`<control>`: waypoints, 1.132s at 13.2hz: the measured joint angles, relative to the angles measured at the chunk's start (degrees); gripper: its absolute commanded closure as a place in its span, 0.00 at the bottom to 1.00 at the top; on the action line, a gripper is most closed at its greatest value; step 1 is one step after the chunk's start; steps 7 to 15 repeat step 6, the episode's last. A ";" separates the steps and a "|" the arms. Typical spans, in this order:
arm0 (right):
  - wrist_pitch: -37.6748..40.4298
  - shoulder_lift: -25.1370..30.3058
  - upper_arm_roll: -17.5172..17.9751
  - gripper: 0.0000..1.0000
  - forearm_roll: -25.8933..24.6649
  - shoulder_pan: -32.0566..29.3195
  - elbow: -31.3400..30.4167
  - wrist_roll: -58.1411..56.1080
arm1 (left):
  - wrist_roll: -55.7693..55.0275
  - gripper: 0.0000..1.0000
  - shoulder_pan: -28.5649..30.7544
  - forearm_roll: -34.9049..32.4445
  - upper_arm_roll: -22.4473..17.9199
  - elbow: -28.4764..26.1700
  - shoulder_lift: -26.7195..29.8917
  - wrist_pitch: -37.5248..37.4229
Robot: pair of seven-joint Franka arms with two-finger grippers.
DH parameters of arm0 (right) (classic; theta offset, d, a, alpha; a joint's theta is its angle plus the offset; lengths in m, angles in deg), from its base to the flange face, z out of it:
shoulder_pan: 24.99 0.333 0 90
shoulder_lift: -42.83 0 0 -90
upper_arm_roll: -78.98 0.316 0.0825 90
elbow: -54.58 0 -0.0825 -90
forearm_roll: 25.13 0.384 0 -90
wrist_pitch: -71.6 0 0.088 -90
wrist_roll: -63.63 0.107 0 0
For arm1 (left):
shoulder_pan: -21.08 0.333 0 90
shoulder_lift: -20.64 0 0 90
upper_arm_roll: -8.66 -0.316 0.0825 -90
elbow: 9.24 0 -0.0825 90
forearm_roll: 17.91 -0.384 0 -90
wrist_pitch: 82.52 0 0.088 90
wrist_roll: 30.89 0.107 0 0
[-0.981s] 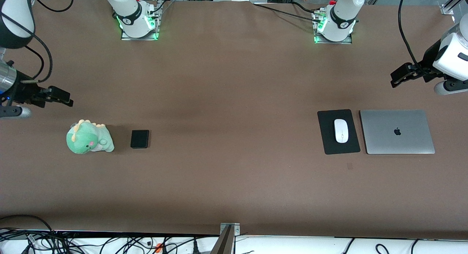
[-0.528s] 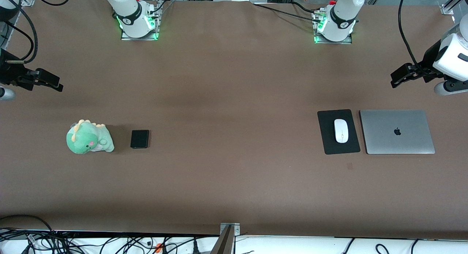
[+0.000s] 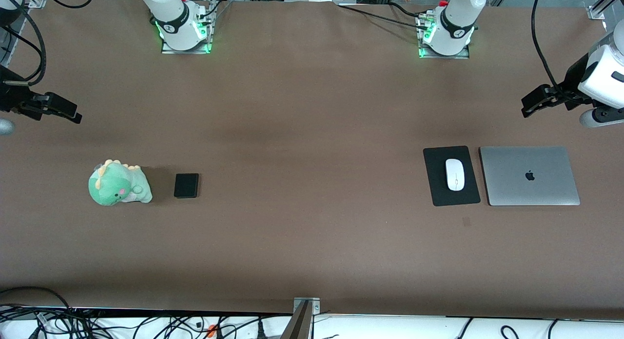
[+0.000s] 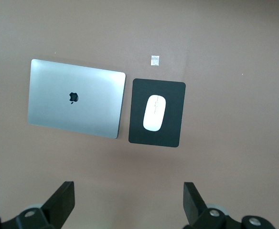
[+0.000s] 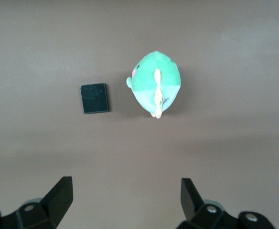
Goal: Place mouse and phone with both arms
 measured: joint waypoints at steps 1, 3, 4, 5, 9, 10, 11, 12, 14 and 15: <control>-0.02 -0.54 0.02 0.00 0.00 0.00 0.83 0.10 | 0.00 0.00 0.00 0.00 -0.03 0.00 0.00 0.00; -0.05 -1.35 0.09 0.00 0.00 0.00 1.58 0.41 | 0.00 0.00 0.00 0.00 -0.06 0.00 0.00 0.00; -0.06 -1.63 0.11 0.00 0.00 0.00 1.73 0.51 | 0.00 0.00 0.00 0.00 -0.07 0.00 0.00 0.00; -0.06 -1.81 0.12 0.00 0.00 0.00 1.84 0.57 | 0.00 0.00 0.00 0.00 -0.08 0.00 0.00 0.00; -0.07 -1.87 0.14 0.00 0.00 0.00 1.86 0.60 | 0.00 0.00 0.00 0.00 -0.09 0.00 0.00 0.00; -0.07 -1.87 0.14 0.00 0.00 0.00 1.86 0.60 | 0.00 0.00 0.00 0.00 -0.09 0.00 0.00 0.00; -0.07 -1.87 0.14 0.00 0.00 0.00 1.86 0.60 | 0.00 0.00 0.00 0.00 -0.09 0.00 0.00 0.00; -0.07 -1.87 0.14 0.00 0.00 0.00 1.86 0.60 | 0.00 0.00 0.00 0.00 -0.09 0.00 0.00 0.00; -0.07 -1.87 0.14 0.00 0.00 0.00 1.86 0.60 | 0.00 0.00 0.00 0.00 -0.09 0.00 0.00 0.00; -0.07 -1.87 0.14 0.00 0.00 0.00 1.86 0.60 | 0.00 0.00 0.00 0.00 -0.09 0.00 0.00 0.00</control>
